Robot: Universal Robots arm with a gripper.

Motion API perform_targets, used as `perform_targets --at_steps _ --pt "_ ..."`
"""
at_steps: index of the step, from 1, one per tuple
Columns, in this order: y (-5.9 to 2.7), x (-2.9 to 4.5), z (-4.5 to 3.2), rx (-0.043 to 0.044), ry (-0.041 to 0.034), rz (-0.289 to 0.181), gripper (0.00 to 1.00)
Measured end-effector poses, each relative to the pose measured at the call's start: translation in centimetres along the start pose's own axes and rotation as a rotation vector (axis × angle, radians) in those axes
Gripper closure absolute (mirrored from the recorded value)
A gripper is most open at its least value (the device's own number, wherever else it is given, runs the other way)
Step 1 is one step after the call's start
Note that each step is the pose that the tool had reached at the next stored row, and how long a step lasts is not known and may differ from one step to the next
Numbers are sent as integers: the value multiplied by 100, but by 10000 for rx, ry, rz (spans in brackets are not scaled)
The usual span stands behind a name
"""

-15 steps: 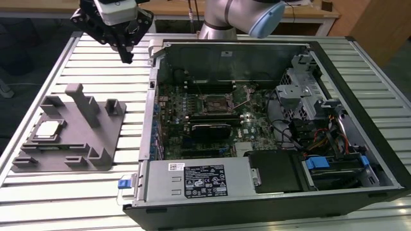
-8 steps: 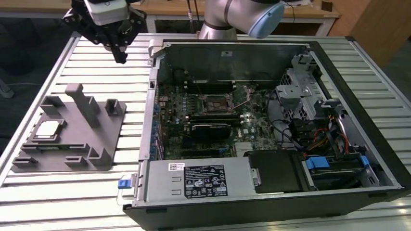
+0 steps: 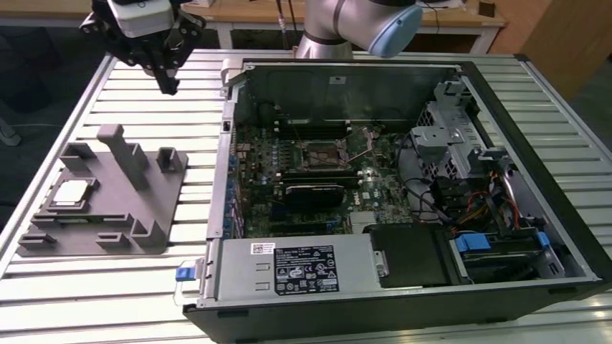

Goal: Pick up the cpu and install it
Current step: 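Reach for the cpu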

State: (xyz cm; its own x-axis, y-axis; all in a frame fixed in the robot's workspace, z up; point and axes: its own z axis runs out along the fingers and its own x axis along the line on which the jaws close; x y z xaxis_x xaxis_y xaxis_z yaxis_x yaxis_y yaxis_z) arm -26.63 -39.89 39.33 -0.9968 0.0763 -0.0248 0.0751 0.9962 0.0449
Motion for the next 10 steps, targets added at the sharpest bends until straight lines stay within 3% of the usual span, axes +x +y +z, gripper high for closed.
perform_targets --at_steps 10 --pt "-13 175 -5 0 -2 -1 89"
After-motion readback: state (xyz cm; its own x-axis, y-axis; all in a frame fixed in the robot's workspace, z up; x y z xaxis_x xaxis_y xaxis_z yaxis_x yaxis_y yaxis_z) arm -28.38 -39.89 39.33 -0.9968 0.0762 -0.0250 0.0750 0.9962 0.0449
